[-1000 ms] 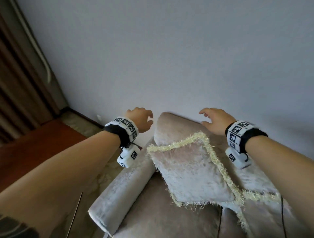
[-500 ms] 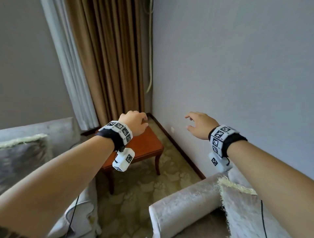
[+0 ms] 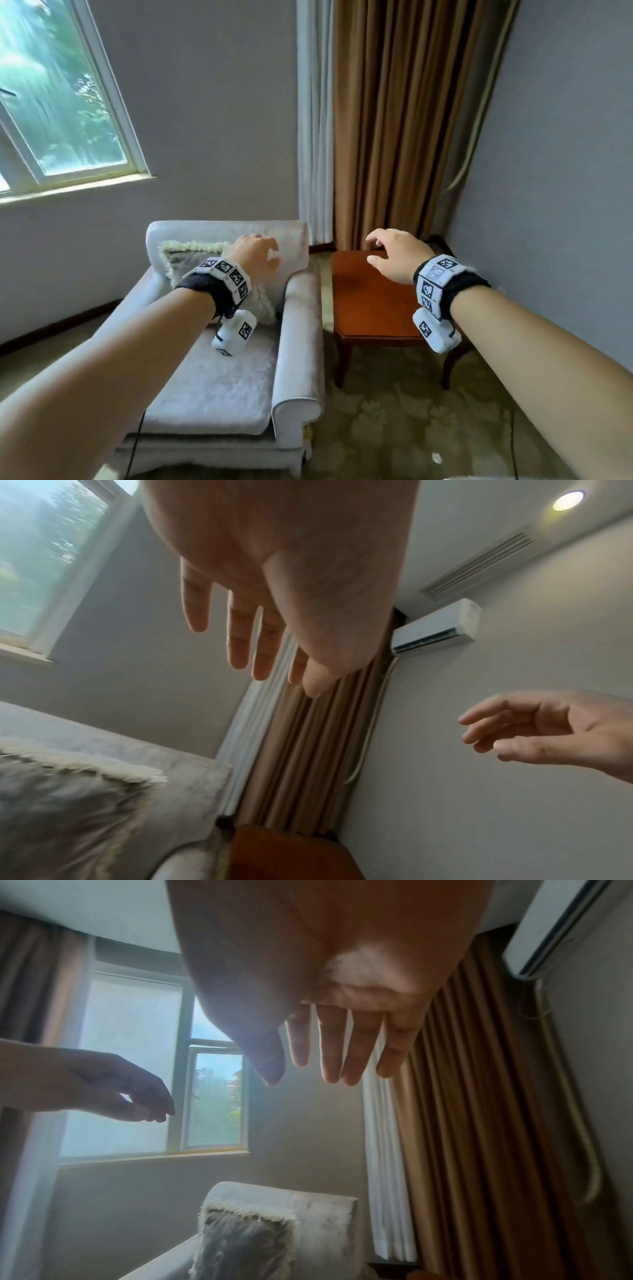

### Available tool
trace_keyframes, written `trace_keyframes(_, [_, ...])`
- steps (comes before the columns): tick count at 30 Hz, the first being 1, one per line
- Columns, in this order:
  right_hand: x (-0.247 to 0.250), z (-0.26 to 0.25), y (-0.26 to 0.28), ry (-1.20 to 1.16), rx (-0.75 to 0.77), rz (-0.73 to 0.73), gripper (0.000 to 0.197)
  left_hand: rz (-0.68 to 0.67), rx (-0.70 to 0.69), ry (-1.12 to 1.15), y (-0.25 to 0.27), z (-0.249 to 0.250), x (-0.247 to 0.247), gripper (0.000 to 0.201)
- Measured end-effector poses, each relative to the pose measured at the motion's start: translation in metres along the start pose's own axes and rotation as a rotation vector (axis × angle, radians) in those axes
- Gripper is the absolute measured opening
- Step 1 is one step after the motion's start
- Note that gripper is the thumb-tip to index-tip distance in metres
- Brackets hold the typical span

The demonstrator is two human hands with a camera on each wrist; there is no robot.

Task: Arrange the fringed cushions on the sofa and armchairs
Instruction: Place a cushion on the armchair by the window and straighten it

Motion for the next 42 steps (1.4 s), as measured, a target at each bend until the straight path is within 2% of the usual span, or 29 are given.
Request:
trace_keyframes(3, [-0.035,-0.043,-0.054,0.011,0.098,-0.054,0.041,0.0,0.122,-0.007,-0.006,-0.061,-0.012,0.033])
trace_keyframes(7, [-0.083,-0.096,-0.139,0.022,0.21,-0.125,0.042,-0.019,0.279,0.054,-0.023,-0.142,-0.034,0.04])
trace_keyframes(12, [-0.132,-0.176,-0.24,0.018,0.363,-0.199,0.043,-0.006,0.477,0.001,-0.033,-0.232,-0.045,0.04])
trace_keyframes(15, [-0.157,-0.226,-0.282,-0.003,0.47,-0.229,0.043,0.0,0.617,0.022,-0.033,-0.284,-0.048,0.039])
trace_keyframes(21, [-0.209,-0.297,-0.348,-0.019,0.593,-0.25,0.042,-0.016,0.727,0.023,-0.057,-0.374,-0.078,0.038])
trace_keyframes(25, [-0.266,-0.315,-0.401,0.013,0.538,-0.275,0.042,-0.046,0.704,0.065,-0.096,-0.432,-0.126,0.042])
trace_keyframes(31, [-0.373,-0.318,-0.467,0.073,0.29,-0.375,0.043,-0.161,0.534,0.124,-0.155,-0.522,-0.22,0.048])
trace_keyframes(34, [-0.424,-0.331,-0.498,0.045,0.176,-0.411,0.047,-0.27,0.465,0.191,-0.197,-0.582,-0.264,0.046])
trace_keyframes(37, [-0.451,-0.343,-0.525,0.041,0.038,-0.392,0.047,-0.344,0.367,0.235,-0.242,-0.631,-0.296,0.044])
trace_keyframes(42, [-0.498,-0.353,-0.552,0.158,-0.016,-0.454,0.059,-0.458,0.307,0.285,-0.263,-0.669,-0.376,0.055])
Point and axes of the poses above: each hand's wrist, its own y-axis away from the middle knuckle, its own x-axis out of the back of the hand, z = x × y, the point moved 6 cm from there along -y, towards the middle knuckle, and after that the axes turned 5 degrees about -x, right-handed, at the moved point
